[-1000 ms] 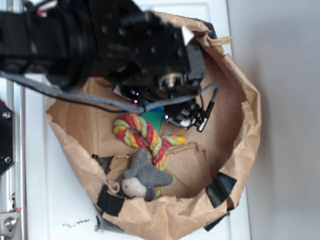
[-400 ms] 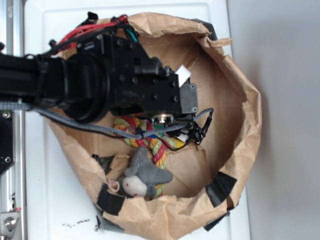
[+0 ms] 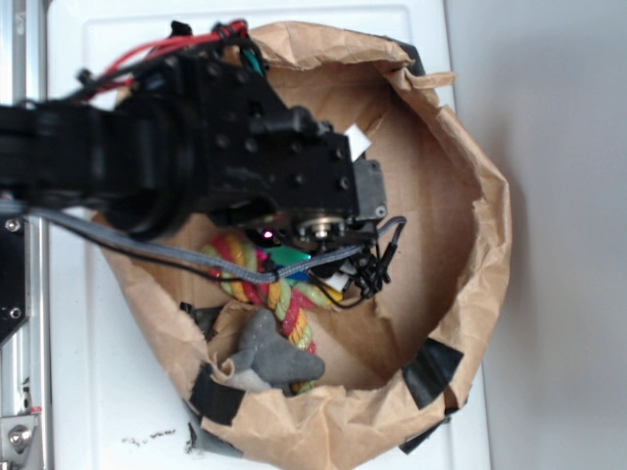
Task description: Grab the green block.
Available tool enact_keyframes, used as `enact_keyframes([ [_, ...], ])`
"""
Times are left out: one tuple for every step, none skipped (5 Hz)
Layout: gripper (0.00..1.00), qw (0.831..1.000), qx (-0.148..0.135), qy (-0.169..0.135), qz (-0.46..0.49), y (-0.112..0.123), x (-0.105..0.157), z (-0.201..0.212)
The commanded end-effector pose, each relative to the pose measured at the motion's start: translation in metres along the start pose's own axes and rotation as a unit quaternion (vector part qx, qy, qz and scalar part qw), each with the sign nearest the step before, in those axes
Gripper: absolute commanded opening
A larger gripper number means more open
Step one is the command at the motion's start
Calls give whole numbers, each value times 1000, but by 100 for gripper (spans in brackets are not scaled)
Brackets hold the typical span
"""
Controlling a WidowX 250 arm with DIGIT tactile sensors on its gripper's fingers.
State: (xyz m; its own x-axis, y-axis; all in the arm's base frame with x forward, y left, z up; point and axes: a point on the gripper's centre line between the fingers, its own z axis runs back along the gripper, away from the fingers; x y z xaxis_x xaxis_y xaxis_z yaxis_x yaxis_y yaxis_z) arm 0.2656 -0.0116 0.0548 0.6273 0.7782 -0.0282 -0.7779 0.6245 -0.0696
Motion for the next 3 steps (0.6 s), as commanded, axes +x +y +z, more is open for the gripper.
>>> enact_keyframes([
  [0, 999, -46, -5, -22, -3, 12, 77],
  [0, 996, -58, -44, -42, 0, 5, 94],
  [0, 993, -75, -67, -68, 4, 0, 101],
])
